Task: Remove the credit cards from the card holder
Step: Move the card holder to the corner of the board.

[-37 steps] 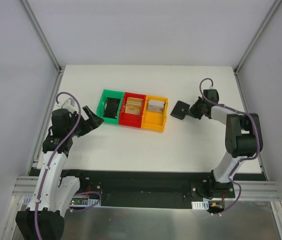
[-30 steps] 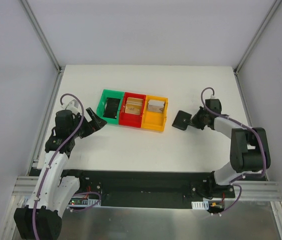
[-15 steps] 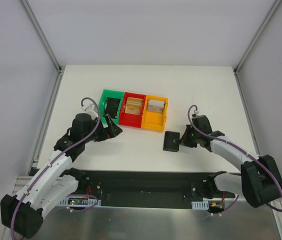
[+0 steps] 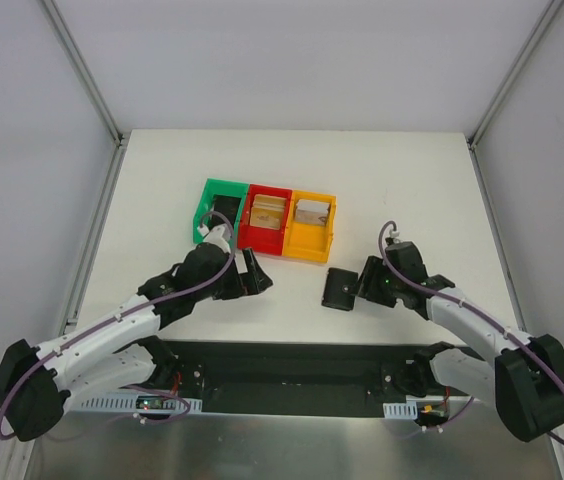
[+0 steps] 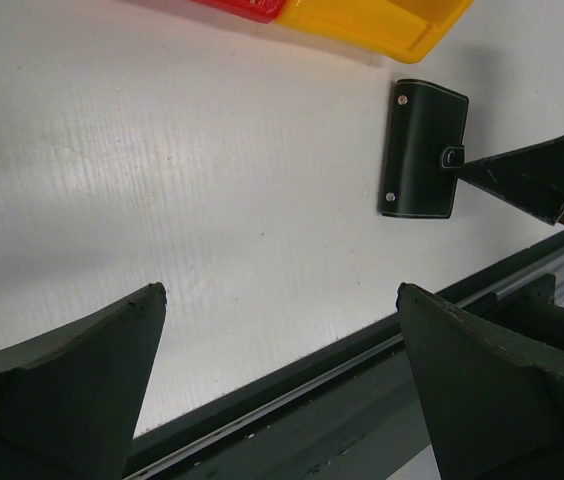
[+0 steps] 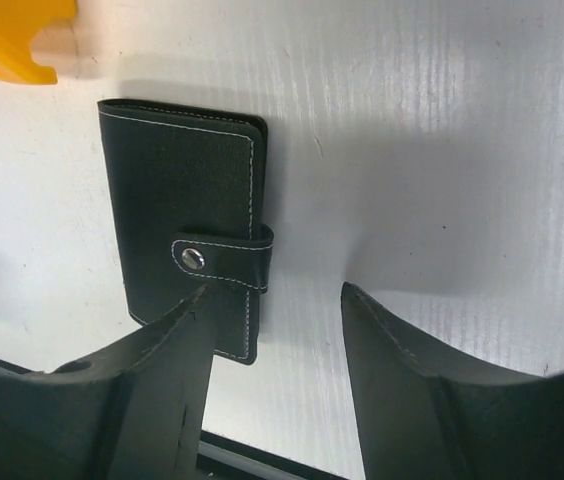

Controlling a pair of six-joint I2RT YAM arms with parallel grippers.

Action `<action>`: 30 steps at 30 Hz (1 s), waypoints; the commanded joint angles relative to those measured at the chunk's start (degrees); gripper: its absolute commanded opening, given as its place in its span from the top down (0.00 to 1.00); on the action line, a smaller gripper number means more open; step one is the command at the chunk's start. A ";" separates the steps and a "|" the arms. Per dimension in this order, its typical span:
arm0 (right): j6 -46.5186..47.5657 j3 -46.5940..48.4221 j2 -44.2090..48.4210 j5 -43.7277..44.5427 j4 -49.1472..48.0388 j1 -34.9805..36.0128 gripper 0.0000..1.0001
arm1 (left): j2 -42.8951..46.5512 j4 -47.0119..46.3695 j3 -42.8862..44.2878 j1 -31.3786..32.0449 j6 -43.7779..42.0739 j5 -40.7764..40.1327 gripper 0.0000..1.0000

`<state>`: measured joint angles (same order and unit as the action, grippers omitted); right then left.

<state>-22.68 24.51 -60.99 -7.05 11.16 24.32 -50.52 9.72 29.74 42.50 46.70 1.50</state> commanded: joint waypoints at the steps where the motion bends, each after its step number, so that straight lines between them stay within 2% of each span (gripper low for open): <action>1: 1.76 1.59 -0.96 1.51 1.42 0.03 0.45 | -2.21 -5.93 -0.20 1.71 3.40 -2.99 0.01; 6: 2.46 2.21 -6.15 -1.73 -2.54 0.29 0.53 | -6.86 -8.22 0.93 3.99 4.28 -2.55 0.03; 16: 1.94 2.38 -10.46 -1.22 -6.41 9.07 0.57 | -13.80 -12.96 1.64 7.42 4.90 -2.90 0.05; 22: 0.00 2.03 -12.22 1.24 -8.08 13.21 0.58 | -21.27 -16.21 5.76 7.95 3.67 -1.59 0.09; 24: -0.52 1.77 -12.22 1.86 -8.08 13.91 0.57 | -25.13 -16.92 8.31 8.65 2.97 -1.59 0.10; 30: -1.76 0.54 -7.13 6.69 -4.05 13.48 0.47 | -36.03 -17.27 15.96 9.00 2.26 0.70 0.12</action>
<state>-23.51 26.89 -70.81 -6.00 0.34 38.04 -82.30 -5.32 40.91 51.05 50.09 0.58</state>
